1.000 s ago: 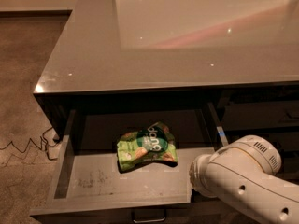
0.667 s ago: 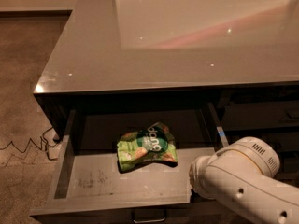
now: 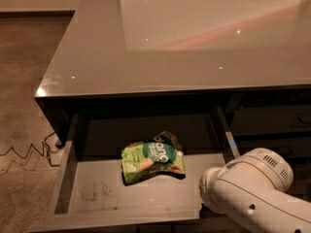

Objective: Open top drawer

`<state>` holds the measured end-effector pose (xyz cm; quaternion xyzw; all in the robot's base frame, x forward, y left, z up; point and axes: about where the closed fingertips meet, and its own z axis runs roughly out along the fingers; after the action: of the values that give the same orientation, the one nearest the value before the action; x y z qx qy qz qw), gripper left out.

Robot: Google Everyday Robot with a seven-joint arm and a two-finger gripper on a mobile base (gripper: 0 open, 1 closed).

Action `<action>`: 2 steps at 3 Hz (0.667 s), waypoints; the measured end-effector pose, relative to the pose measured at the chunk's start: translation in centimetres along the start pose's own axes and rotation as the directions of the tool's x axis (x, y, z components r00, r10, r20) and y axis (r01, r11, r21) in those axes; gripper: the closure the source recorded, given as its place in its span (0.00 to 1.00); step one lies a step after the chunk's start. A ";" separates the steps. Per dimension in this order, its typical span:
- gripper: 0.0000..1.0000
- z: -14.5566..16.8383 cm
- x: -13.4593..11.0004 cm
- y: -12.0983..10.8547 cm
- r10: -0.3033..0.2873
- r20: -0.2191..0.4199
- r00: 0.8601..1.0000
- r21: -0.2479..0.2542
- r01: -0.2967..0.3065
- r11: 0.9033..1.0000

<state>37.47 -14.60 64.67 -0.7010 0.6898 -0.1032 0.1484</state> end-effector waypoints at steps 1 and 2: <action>0.58 0.0 0.0 0.0 0.000 0.000 1.000 0.000 0.000 1.000; 0.35 0.0 0.0 0.0 0.000 0.000 1.000 0.000 0.000 1.000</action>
Offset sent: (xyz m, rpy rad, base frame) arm 0.0000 0.0000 0.0000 0.0000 0.0000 0.0000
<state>37.47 -14.60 64.68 -0.7011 0.6898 -0.1032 0.1484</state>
